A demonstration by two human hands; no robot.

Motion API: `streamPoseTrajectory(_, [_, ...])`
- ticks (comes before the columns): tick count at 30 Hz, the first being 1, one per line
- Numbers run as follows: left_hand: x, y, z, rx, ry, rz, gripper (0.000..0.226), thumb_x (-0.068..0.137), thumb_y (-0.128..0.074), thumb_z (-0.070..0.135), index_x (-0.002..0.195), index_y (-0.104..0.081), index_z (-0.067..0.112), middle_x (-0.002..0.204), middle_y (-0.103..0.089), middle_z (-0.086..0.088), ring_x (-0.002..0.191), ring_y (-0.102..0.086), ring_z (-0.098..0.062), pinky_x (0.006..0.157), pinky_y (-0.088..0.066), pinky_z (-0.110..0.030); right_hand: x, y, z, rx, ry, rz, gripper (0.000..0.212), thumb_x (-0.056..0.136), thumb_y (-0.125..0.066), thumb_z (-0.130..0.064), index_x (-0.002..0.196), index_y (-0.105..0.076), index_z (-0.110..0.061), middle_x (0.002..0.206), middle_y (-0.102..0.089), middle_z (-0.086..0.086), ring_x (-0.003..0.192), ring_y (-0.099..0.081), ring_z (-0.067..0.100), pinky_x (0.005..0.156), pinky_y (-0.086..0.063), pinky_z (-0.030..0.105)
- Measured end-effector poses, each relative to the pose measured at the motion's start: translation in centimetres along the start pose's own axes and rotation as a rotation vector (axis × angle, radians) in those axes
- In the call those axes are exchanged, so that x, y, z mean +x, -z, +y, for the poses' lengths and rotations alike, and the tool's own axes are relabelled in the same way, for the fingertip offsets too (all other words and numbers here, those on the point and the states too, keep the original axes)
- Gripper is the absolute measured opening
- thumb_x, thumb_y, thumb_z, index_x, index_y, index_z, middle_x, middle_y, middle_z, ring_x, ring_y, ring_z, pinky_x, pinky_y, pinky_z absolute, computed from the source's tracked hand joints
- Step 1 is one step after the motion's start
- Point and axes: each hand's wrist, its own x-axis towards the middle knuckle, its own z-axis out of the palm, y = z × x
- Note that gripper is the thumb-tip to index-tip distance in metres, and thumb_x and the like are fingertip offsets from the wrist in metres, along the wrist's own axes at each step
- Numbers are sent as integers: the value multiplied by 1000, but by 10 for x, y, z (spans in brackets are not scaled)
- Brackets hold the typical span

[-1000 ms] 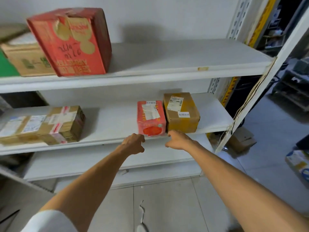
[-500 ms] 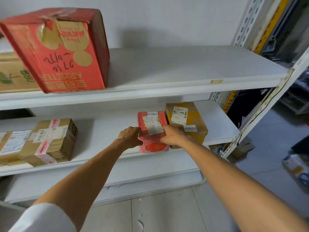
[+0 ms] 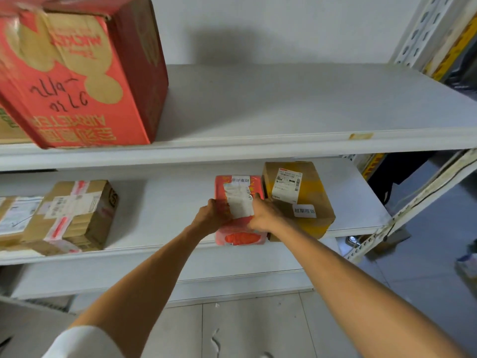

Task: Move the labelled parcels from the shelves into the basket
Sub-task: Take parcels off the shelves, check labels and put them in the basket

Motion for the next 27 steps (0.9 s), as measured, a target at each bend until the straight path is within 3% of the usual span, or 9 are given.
streamPoseTrajectory(2, [1, -6, -1, -102, 49, 19, 58, 88, -63, 26, 136, -37, 4, 127, -55, -22, 113, -54, -38, 89, -47, -37, 3, -6, 1, -1, 6, 29, 91, 81, -71, -9, 152, -15, -9, 143, -40, 17, 128, -46, 32, 93, -46, 33])
streamPoseTrajectory(9, [-10, 2, -22, -236, 90, 124, 50, 84, -67, 17, 130, -50, 12, 111, -66, -12, 103, -62, -31, 89, -52, -39, 2, -18, -7, 88, 5, 89, 68, 63, -84, -14, 120, -46, -13, 111, -55, 5, 108, -55, 26, 86, -53, 35])
streamPoseTrajectory(12, [-15, 8, -33, -264, 92, 152, 49, 83, -70, 18, 128, -53, 11, 97, -65, -8, 92, -64, -27, 84, -54, -35, 3, -22, -7, 185, 45, 128, 78, 54, -90, -18, 122, -51, -15, 115, -60, 2, 109, -56, 22, 88, -53, 30])
streamPoseTrajectory(14, [-18, 12, -39, -276, 103, 166, 48, 82, -71, 17, 127, -53, 10, 91, -63, -5, 83, -61, -23, 81, -55, -34, 2, -27, -4, 305, 57, 122, 75, 57, -87, -8, 123, -53, -17, 116, -64, 0, 104, -62, 19, 84, -52, 23])
streamPoseTrajectory(16, [-22, 12, -44, -299, 139, 160, 50, 81, -72, 13, 126, -52, 9, 89, -61, -4, 82, -60, -22, 79, -56, -35, 5, -34, 1, 415, 75, 113, 72, 59, -85, -1, 123, -56, -18, 112, -68, 1, 99, -66, 17, 84, -55, 26])
streamPoseTrajectory(21, [-23, 17, -38, -312, 203, 88, 57, 82, -65, 4, 134, -42, 10, 110, -62, -15, 85, -63, -31, 80, -57, -39, 22, -49, 7, 393, 74, 211, 62, 64, -85, -14, 119, -56, -18, 112, -68, 6, 103, -65, 25, 87, -54, 45])
streamPoseTrajectory(24, [-18, 17, -35, -301, 212, 53, 59, 81, -67, 10, 134, -40, 11, 120, -59, -18, 103, -61, -33, 86, -53, -38, 23, -60, 6, 296, 71, 266, 61, 72, -82, -31, 123, -53, -15, 120, -62, 9, 113, -57, 29, 96, -47, 46])
streamPoseTrajectory(27, [-11, 10, -38, -351, 202, 90, 64, 80, -68, 9, 137, -39, 12, 121, -59, -15, 111, -57, -32, 90, -51, -38, 31, -61, 1, 396, 71, 206, 73, 67, -87, -27, 126, -48, -10, 117, -60, 4, 107, -58, 23, 90, -51, 40])
